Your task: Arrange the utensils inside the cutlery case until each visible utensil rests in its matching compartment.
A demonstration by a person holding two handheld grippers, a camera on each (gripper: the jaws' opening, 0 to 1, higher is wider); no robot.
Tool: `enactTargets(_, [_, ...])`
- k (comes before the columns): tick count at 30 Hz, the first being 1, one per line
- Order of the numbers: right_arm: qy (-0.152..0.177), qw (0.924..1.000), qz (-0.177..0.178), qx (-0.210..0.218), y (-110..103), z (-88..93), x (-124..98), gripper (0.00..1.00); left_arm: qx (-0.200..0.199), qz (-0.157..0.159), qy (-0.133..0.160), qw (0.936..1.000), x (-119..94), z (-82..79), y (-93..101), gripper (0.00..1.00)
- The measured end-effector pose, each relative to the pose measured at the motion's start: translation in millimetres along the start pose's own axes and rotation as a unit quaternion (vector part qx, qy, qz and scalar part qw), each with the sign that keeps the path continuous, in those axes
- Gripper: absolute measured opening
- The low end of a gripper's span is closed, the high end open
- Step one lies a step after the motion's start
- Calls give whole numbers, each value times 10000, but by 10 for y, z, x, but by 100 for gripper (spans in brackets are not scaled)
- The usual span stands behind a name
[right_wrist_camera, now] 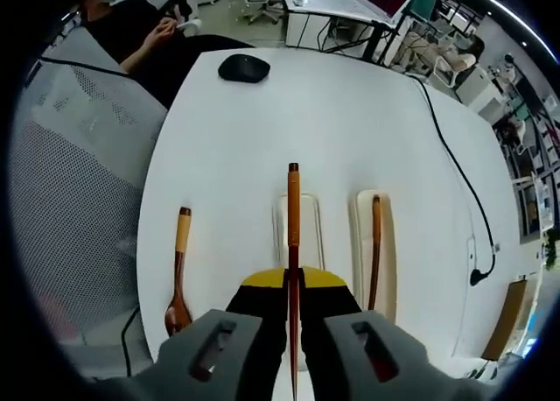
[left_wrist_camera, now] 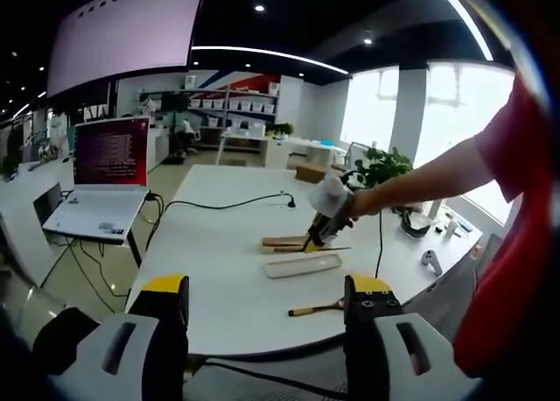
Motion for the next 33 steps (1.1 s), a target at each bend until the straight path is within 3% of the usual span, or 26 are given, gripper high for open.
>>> enactTargets(8, [167, 9997, 97, 167, 62, -35, -60, 1, -15, 5, 5, 10000, -10, -8, -10, 74])
enactTargets(14, [118, 9999, 73, 75, 63, -19, -57, 1, 36, 64, -1, 10000, 3, -27, 24, 76])
enactTargets(33, [56, 9999, 133, -49, 439, 30, -220, 1, 17, 27, -83, 10000, 42, -7, 1, 76])
Point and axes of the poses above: the point that each gripper's makers call its tool centre point, and the gripper's own axes: x roughly forward along the fingers, y roughly to its right, z roughly out of its underside, the point moved 2 cm from there along -x, roughly backward along the fingers, and after that the axes turned 13 degrees about -x, right-handed, at the moved point
